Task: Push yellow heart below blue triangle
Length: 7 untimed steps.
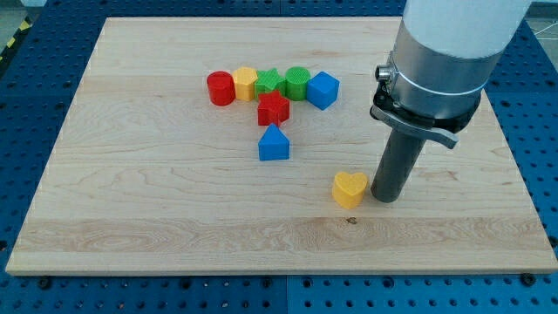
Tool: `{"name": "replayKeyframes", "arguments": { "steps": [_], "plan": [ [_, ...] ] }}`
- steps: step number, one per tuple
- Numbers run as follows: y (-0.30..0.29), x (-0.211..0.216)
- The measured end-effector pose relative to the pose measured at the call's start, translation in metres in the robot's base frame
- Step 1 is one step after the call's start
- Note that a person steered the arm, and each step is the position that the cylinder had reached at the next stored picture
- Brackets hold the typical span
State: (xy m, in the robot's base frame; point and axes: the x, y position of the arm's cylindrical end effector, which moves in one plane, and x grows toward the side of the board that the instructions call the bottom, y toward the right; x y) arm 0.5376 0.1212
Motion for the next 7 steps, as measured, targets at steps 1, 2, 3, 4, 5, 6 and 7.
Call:
{"name": "replayKeyframes", "arguments": {
  "steps": [1,2,3,4,5,6,7],
  "plan": [
    [-0.011,0.000],
    [-0.031,0.000],
    [-0.050,0.000],
    [-0.068,0.000],
    [-0.086,0.000],
    [-0.094,0.000],
    [-0.070,0.024]
  ]
}}
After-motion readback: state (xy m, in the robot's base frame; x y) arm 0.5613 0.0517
